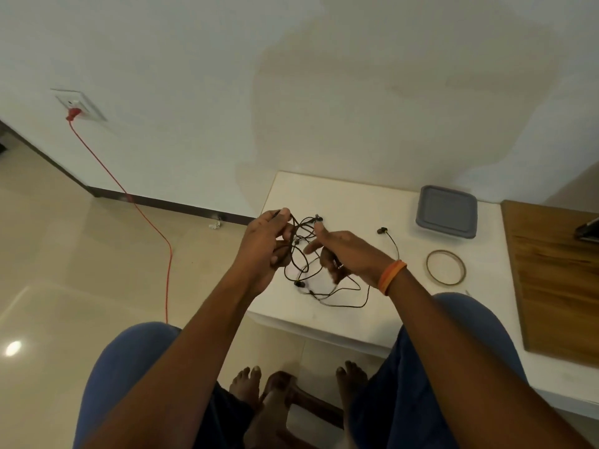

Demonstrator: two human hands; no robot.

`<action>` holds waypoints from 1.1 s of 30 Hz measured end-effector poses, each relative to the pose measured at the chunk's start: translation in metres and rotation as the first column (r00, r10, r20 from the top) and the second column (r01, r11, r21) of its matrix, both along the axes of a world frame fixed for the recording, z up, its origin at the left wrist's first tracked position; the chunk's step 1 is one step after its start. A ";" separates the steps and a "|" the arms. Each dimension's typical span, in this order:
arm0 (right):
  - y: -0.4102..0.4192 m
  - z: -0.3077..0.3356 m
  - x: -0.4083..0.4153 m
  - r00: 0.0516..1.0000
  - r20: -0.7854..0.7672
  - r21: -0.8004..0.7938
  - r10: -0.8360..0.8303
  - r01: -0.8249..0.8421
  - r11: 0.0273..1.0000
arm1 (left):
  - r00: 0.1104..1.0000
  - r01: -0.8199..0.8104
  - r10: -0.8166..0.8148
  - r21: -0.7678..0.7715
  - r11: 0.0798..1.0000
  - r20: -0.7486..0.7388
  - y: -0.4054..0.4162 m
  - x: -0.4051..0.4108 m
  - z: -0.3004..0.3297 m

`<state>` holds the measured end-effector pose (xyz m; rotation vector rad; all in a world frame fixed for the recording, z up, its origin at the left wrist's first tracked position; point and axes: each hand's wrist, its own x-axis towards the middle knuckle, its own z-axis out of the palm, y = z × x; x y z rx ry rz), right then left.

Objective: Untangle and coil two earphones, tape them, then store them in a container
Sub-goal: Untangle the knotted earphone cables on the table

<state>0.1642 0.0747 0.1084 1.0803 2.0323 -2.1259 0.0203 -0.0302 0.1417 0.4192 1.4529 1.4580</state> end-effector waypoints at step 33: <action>0.053 0.013 0.014 0.925 -0.263 0.213 -0.274 0.333 0.919 | 0.723 0.179 -0.286 -0.229 0.957 -0.630 0.037 -0.022 -0.004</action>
